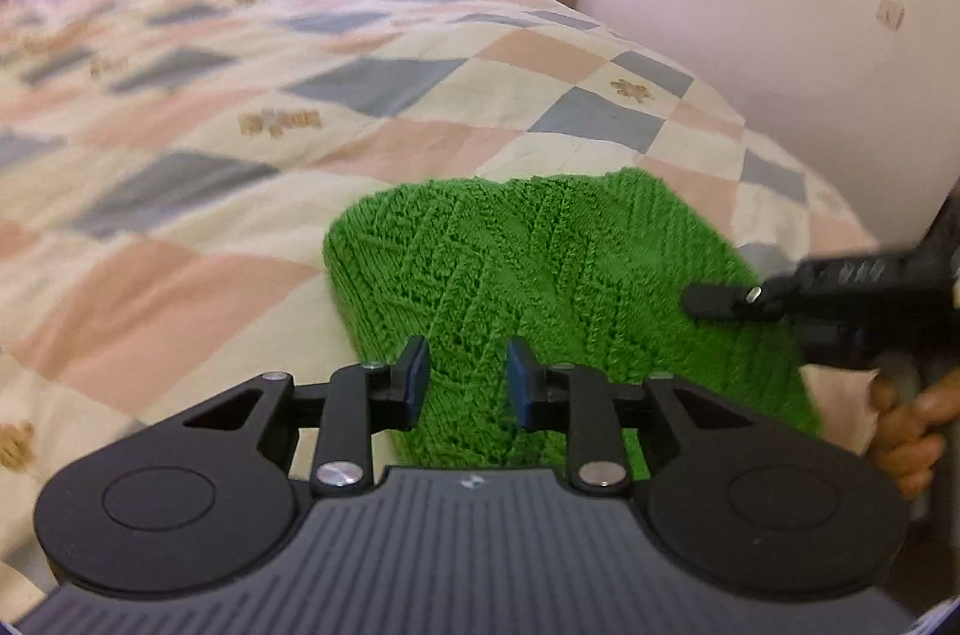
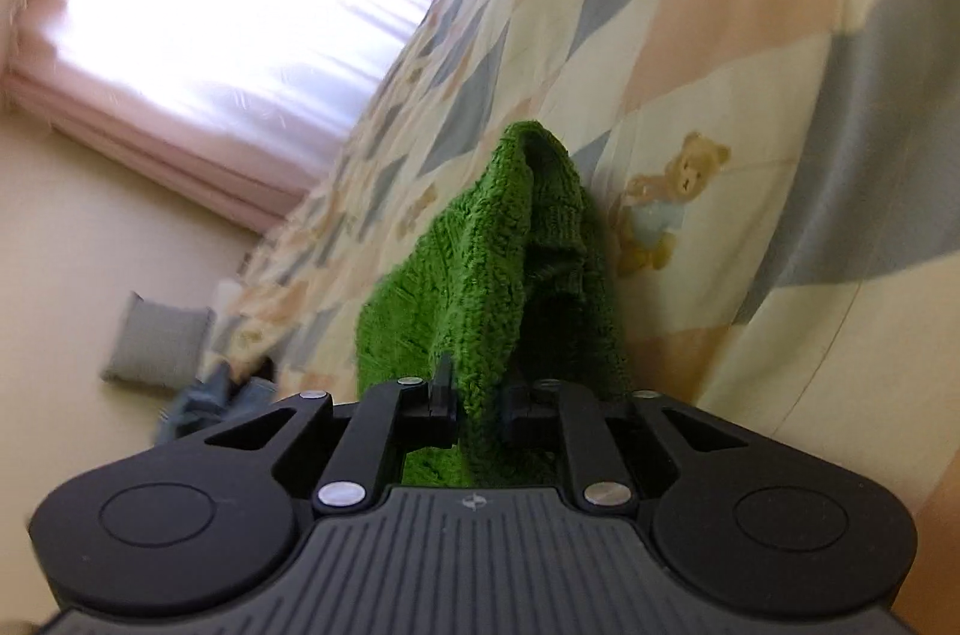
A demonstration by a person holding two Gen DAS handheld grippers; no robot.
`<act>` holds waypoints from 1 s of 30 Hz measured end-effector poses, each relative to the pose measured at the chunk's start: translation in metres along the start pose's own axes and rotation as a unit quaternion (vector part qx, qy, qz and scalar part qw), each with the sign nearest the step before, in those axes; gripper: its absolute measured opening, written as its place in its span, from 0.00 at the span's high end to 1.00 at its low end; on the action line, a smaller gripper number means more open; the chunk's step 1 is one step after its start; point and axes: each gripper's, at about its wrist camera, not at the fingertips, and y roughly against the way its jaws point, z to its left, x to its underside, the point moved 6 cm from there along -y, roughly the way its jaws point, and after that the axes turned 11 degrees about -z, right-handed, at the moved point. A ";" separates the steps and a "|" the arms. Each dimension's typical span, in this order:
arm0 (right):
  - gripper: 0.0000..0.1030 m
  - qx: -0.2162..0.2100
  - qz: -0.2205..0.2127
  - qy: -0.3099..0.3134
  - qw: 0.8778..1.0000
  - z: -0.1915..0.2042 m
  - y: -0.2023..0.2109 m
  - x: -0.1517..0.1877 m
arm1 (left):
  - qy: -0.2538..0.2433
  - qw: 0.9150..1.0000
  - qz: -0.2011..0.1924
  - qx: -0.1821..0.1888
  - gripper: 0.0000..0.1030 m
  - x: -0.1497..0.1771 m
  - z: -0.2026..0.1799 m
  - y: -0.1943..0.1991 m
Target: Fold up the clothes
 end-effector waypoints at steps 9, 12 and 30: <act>0.66 0.039 -0.012 -0.006 0.999 -0.032 0.049 0.033 | 0.112 0.992 0.059 0.011 0.33 0.043 0.012 0.008; 0.77 0.042 -0.017 0.013 0.999 -0.022 0.060 0.041 | 0.112 0.992 0.062 0.023 0.72 0.045 0.008 0.006; 0.64 0.074 -0.061 0.062 0.993 -0.009 0.063 0.029 | 0.059 0.998 -0.010 0.012 0.76 0.006 0.021 0.024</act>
